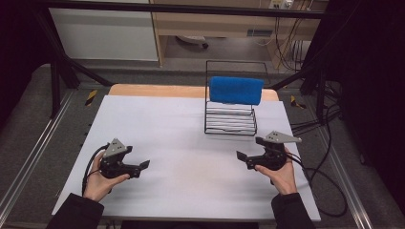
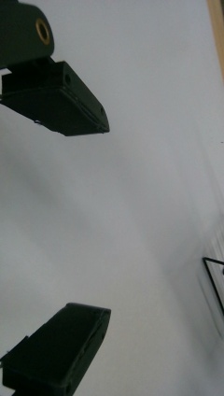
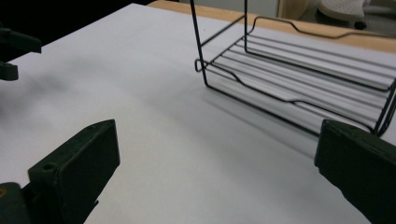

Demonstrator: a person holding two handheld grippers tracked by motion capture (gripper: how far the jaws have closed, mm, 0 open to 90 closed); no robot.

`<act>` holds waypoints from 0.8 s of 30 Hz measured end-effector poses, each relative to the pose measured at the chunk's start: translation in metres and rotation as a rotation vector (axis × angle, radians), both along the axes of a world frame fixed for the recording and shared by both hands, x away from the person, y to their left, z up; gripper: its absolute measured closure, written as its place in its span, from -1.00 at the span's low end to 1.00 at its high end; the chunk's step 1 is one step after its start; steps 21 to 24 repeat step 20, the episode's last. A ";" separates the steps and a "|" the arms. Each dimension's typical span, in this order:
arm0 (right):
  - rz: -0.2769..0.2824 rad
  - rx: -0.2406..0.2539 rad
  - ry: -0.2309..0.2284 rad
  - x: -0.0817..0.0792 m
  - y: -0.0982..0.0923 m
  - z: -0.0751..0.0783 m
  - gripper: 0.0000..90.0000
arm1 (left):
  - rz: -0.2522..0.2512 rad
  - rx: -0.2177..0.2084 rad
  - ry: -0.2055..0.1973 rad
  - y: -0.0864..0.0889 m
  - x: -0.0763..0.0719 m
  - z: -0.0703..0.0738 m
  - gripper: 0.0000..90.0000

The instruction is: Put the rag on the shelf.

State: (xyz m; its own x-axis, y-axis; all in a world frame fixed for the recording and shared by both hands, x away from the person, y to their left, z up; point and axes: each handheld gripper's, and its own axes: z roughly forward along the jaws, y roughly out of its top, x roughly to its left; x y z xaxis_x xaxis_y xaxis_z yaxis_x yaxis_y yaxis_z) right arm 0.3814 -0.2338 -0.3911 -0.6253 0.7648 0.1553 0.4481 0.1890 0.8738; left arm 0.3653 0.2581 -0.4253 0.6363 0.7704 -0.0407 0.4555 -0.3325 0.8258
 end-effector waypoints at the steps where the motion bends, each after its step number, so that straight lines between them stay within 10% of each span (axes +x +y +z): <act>1: 0.002 0.012 0.009 -0.002 -0.003 -0.004 -0.98 | -0.003 0.007 0.007 0.002 -0.002 -0.004 -0.78; 13: 0.016 -0.013 0.091 -0.028 -0.038 -0.053 -0.98 | 0.011 0.025 0.038 0.020 -0.013 -0.026 -0.80; 24: 0.028 -0.057 0.116 -0.028 -0.037 -0.061 -0.98 | 0.007 0.043 0.043 0.022 -0.013 -0.029 -0.80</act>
